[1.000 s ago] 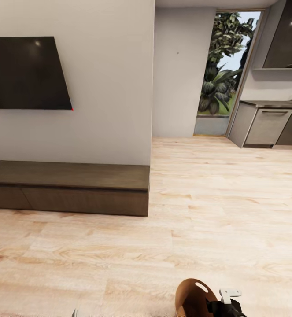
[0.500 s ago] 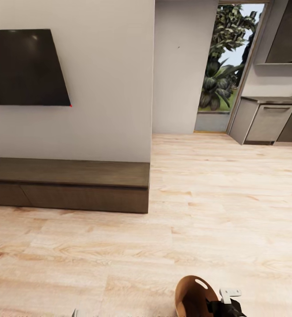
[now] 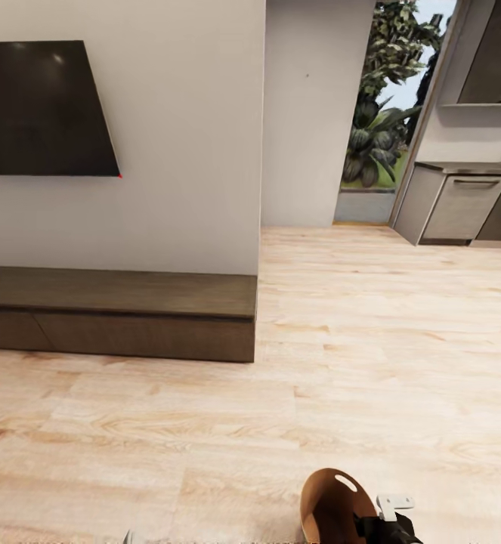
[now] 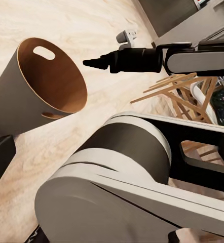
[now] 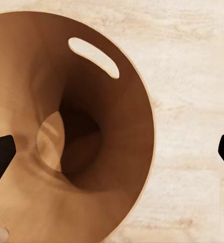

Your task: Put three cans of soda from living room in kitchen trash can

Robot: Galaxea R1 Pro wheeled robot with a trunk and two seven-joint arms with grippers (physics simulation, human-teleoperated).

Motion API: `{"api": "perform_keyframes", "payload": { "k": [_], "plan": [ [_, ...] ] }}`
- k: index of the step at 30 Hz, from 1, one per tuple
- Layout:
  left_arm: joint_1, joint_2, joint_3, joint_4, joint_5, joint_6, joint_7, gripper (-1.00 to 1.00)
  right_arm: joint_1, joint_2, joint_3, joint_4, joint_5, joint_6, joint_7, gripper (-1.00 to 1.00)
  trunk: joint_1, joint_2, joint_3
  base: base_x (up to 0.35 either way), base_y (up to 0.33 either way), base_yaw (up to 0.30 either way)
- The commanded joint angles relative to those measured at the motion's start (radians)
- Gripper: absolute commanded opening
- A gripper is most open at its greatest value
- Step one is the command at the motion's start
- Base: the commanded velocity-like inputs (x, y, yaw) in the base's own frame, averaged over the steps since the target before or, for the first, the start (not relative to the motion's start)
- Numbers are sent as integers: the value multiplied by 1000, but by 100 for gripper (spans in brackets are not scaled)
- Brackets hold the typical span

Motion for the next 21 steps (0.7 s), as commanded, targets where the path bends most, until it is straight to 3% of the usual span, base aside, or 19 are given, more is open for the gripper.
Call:
{"api": "perform_keyframes", "payload": {
  "k": [1,8,21],
  "plan": [
    [0,0,0,0,0,0,0,100,0,0,0,0,0,0,0,100,4,-7,-5,0,0,0],
    [0,0,0,0,0,0,0,100,0,0,0,0,0,0,0,100,31,-56,-38,0,0,0],
    [0,0,0,0,0,0,0,100,0,0,1,0,1,0,0,100,31,-56,-49,1,0,0]
  ]
}}
